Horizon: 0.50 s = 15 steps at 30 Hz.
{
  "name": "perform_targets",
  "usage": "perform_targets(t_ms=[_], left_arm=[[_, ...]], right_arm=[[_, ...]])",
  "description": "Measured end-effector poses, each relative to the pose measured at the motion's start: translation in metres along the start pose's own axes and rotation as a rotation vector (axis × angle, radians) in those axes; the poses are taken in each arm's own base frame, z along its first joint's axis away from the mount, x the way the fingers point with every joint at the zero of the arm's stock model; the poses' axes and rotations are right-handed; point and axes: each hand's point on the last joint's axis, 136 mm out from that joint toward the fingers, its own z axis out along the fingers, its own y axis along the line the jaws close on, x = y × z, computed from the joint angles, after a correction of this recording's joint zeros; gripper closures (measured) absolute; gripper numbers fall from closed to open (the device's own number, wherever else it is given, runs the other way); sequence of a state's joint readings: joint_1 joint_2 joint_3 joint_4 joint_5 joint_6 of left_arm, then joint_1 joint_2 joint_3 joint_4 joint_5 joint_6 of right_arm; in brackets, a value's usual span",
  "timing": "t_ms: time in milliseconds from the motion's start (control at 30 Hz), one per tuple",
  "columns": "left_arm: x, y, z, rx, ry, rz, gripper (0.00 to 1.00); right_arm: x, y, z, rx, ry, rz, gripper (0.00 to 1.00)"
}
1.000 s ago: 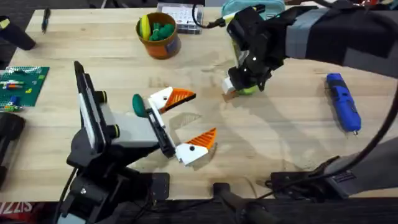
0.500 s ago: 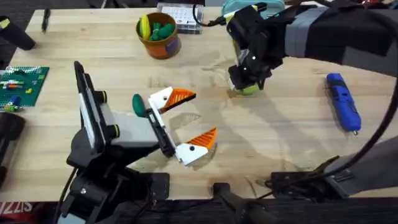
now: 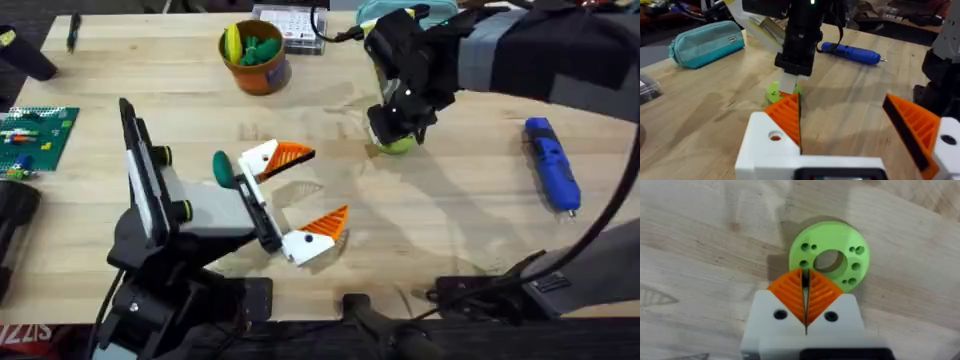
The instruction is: Pick up the gripper from the table and insert it into the empty holder that is missing its gripper. Then pick up a screw, insert it into the mounting hole, and use the screwdriver to tighten it. Finally, clean up the table by picking up the vegetable and placing it into the bucket.
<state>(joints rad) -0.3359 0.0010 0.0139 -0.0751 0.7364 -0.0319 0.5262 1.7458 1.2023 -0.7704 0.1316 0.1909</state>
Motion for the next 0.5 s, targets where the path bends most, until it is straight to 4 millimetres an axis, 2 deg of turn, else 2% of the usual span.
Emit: perform_targets(t_ms=[167,300,400,500], left_arm=[[0.0,0.0,0.0,0.0,0.0,0.0,0.011],[0.0,0.0,0.0,0.0,0.0,0.0,0.011],[0.0,0.0,0.0,0.0,0.0,0.0,0.011],[0.0,0.0,0.0,0.0,0.0,0.0,0.011]], right_arm=[[-0.004,0.0,-0.014,-0.003,0.011,-0.001,0.994],[-0.017,0.001,-0.031,-0.012,-0.032,0.0,0.994],[-0.024,0.001,-0.051,-0.025,-0.093,0.004,0.994],[-0.03,-0.001,-0.08,-0.044,-0.181,0.003,0.994]])
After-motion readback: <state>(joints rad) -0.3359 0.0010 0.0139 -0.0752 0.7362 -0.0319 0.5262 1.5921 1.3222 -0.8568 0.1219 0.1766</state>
